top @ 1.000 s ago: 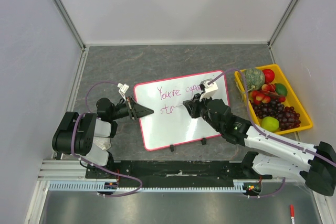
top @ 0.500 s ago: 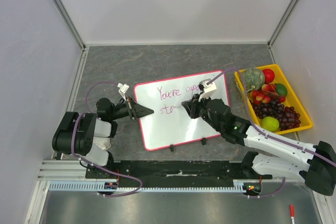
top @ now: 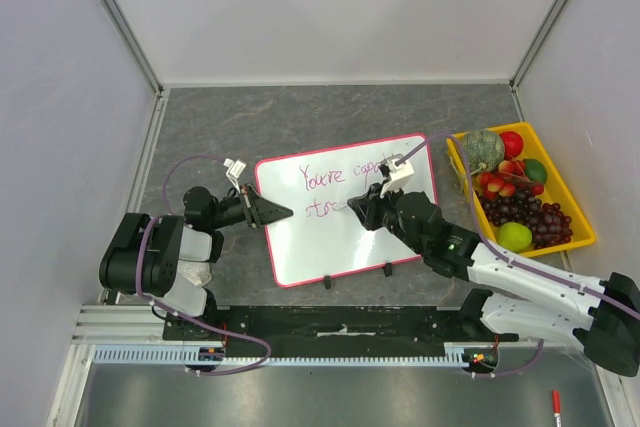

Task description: Write a sentence on the whiteboard

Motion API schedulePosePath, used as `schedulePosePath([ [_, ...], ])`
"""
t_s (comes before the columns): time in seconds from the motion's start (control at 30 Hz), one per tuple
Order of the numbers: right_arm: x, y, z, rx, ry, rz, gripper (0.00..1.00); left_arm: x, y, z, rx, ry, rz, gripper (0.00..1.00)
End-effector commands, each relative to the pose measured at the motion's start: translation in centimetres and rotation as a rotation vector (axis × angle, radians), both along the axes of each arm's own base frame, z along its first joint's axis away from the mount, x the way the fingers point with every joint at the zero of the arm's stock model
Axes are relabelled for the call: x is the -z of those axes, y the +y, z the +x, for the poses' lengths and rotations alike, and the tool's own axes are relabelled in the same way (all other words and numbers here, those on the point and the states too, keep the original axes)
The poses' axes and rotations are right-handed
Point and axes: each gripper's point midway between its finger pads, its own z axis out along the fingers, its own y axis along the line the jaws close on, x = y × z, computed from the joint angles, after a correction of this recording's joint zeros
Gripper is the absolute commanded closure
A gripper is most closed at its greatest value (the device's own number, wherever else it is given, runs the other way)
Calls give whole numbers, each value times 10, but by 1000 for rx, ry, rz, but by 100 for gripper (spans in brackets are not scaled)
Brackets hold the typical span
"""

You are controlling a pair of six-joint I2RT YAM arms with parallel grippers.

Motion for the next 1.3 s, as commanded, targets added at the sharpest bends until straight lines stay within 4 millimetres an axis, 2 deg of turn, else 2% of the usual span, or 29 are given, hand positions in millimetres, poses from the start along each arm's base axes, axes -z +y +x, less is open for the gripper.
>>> schedulePosePath([
  [0.0, 15, -11, -1, 23, 19, -47, 100, 6, 0, -4, 16, -57, 21, 98],
  [0.23, 3, -17, 7, 76, -10, -43, 100, 6, 0, -3, 12, -57, 21, 98],
  [0.67, -16, -14, 22, 124, -39, -24, 100, 5, 0, -3, 12, -58, 21, 98],
  [1.0, -21, -2, 19, 69, -39, -3, 100, 6, 0, -3, 12, -55, 20, 98],
  [1.27, -39, -8, 14, 69, -66, 43, 100, 6, 0, -3, 14, -57, 20, 98],
])
